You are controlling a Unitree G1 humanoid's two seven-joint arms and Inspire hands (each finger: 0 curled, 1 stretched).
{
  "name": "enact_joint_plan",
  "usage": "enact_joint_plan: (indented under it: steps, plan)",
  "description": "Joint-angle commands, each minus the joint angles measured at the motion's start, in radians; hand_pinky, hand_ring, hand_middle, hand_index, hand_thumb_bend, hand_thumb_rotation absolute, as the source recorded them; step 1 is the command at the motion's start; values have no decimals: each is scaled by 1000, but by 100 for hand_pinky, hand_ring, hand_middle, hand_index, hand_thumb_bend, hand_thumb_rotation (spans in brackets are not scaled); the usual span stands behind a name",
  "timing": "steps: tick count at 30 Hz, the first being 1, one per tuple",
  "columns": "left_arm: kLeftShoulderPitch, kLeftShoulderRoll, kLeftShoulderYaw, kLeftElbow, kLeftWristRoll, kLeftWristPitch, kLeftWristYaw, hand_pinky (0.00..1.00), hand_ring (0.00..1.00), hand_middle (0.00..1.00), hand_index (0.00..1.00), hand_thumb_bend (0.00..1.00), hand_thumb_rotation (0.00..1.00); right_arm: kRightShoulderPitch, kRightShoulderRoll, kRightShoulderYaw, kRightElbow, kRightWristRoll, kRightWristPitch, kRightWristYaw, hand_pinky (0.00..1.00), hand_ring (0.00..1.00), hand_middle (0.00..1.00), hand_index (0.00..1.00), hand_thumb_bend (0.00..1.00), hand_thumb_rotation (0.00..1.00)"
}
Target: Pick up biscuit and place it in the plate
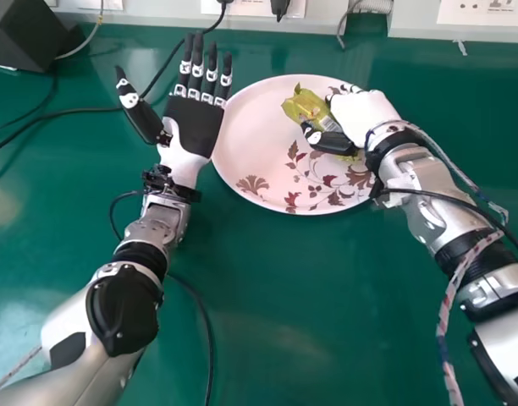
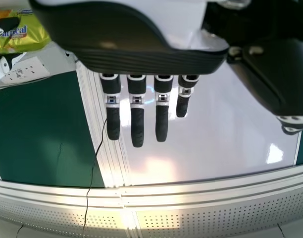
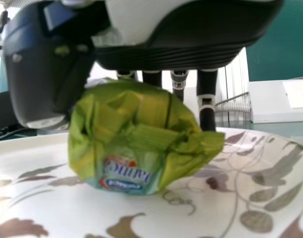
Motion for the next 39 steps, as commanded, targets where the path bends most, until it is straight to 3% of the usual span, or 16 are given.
enact_joint_plan:
  steps: [1,10,11,12,13,16,27,39]
  plan:
    - [16,-10,5,-3,-18,-4,0,72,73,81,98,96,43,66,14,31,46,8,0,41,33,45,50,48,50,0]
    - [25,-30,-17,-10,-5,-118,10,73,74,82,99,95,41,73,8,30,19,21,9,52,30,46,49,49,51,0]
    - [27,-31,-19,-9,-2,-127,22,73,74,83,99,95,41,73,7,31,16,21,10,54,31,48,56,49,51,3]
    - [28,-31,-21,-8,-1,-135,31,73,74,83,99,95,41,74,7,31,14,21,11,53,32,50,61,56,71,2]
    - [29,-31,-22,-7,-2,-136,36,73,74,82,99,95,41,73,6,32,14,20,11,53,33,52,65,61,83,2]
    - [29,-28,-18,-4,-12,-107,29,72,74,83,99,95,42,71,3,33,13,21,11,51,39,59,73,67,91,3]
    - [35,-27,-20,-1,-6,-113,15,73,75,83,98,94,43,81,-25,10,-74,23,53,90,65,83,87,83,95,12]
    - [41,-25,-22,4,-2,-128,16,72,76,83,100,94,44,111,-50,-37,-195,30,89,116,69,88,91,84,97,14]
